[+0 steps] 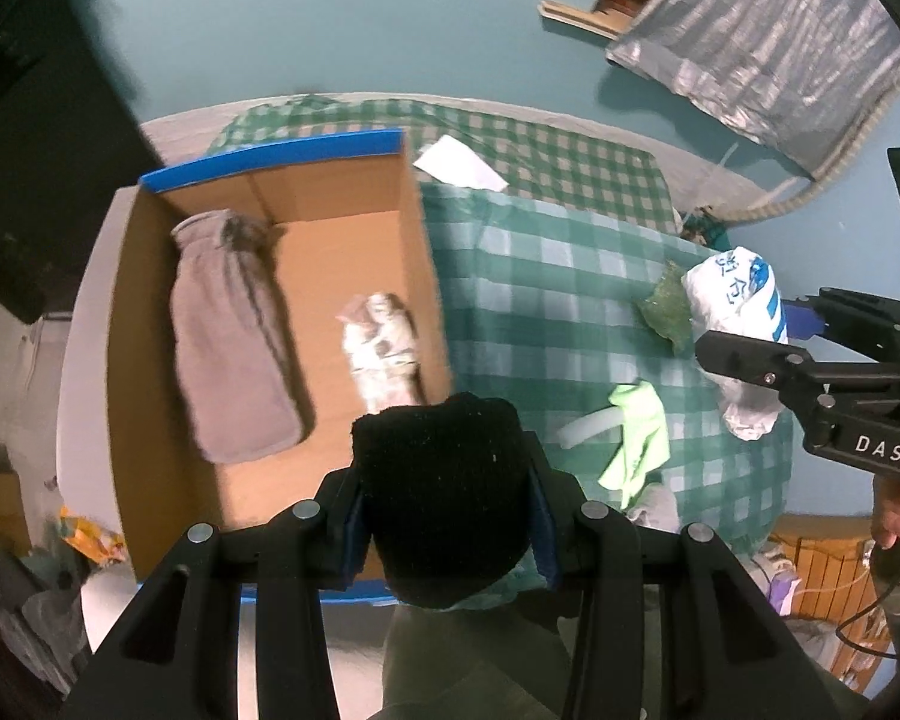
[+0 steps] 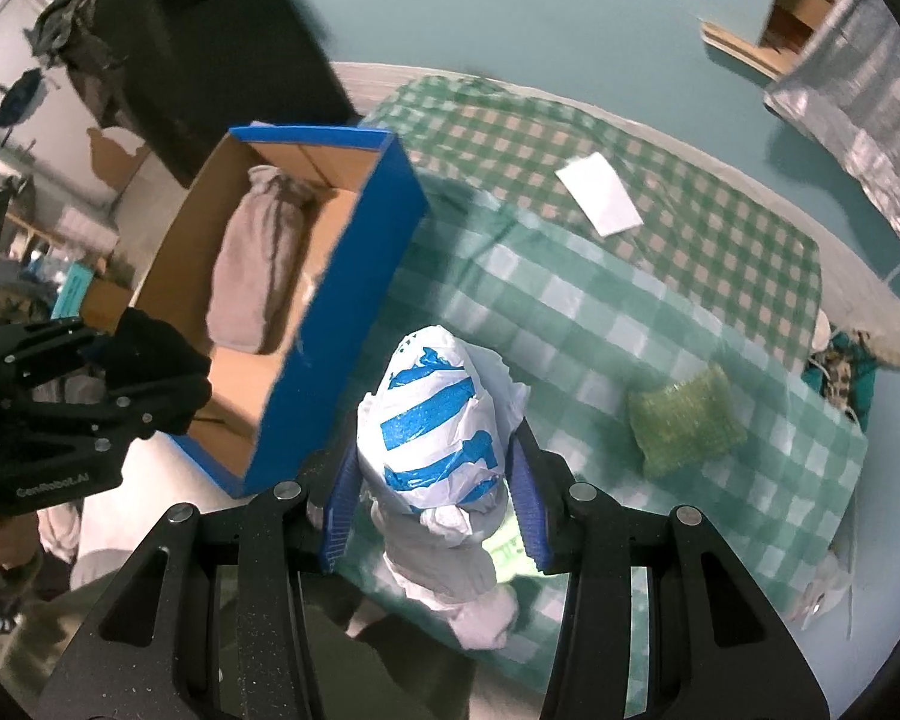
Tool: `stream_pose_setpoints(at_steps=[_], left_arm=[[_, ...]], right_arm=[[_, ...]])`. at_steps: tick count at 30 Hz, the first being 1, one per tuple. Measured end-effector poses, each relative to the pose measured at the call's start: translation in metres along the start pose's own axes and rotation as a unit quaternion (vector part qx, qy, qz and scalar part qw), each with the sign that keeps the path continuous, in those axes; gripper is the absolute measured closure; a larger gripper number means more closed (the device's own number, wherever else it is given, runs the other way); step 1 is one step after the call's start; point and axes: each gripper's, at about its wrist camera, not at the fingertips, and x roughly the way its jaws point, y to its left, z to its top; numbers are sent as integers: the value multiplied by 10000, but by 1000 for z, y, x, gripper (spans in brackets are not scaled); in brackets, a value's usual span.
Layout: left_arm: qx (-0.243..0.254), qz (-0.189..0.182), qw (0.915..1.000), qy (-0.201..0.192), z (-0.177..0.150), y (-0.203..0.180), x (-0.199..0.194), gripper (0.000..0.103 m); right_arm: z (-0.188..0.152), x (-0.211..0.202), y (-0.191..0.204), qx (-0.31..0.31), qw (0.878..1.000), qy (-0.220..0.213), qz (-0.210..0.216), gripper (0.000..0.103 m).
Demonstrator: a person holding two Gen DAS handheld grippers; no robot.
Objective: Organize soft objects
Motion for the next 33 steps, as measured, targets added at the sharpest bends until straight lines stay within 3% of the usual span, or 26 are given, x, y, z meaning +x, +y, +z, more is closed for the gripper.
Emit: stream_pose_setpoints(at_steps=[12,21,33], left_arm=[[-498,215,9984,-156,-11,53,-15,59],[-669,580,9958,-245,-16,88,-22,59],[-841,713,9939,-64,-23,116,-7,59]], right_arm=[[31,14,57,-584,9981,49,178,59],[52,34,96,-858,9956,154,343,59],[74,68,131,-910,9945,358,364,59]])
